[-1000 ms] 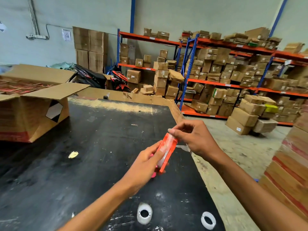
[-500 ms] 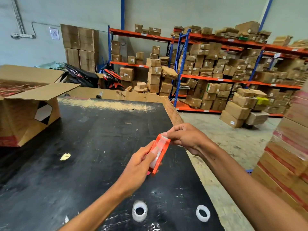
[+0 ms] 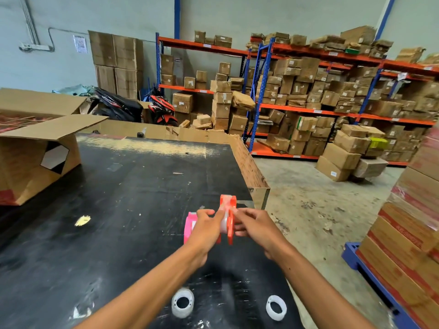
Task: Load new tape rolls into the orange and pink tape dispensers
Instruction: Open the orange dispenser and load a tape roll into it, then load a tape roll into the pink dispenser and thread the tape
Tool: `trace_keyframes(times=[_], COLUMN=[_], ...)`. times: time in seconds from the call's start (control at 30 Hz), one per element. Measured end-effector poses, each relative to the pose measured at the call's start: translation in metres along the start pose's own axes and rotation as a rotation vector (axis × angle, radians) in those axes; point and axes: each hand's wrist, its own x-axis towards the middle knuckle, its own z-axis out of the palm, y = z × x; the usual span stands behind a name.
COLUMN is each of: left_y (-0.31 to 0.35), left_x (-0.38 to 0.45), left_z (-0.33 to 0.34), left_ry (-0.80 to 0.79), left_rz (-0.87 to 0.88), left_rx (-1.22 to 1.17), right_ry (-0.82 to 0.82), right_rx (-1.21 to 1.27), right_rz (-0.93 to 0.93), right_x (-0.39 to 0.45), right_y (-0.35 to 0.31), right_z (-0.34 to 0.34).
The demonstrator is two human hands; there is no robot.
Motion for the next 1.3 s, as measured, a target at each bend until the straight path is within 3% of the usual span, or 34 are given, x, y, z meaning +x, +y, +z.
trace_keyframes(times=[0.43,0.6,0.8,0.93,1.03,1.13,1.3], left_y=[-0.028,-0.035,-0.022,-0.013,-0.016,-0.025,-0.043], left_x=[0.03,0.029,0.019,0.015,0.015,0.02,0.039], left_z=[0.033,0.032,0.001,-0.032,-0.051,-0.063,-0.078], left_ry=[0.028,0.034,0.147,0.249,0.135,0.017,0.006], left_rz=[-0.072,-0.036,0.162,0.233,0.221,0.227,0.233], left_rx=[0.074,0.136,0.303,0.412,0.592,0.688,0.699], right_ry=[0.081,0.046,0.118,0.05,-0.188,-0.389,-0.371], right_rx=[-0.157,-0.236,-0.31,-0.372,-0.568,-0.828,-1.0], right_rz=[0.145,0.093,-0.107,-0.266,-0.314,-0.226,-0.121], right_x=[0.072,0.08,0.08,0.08,0.08,0.079,0.078], right_y=[0.078,0.084,0.052,0.032,0.024,0.019,0.002], right_z=[0.009,0.004,0.006,0.033,0.056,0.074,0.09])
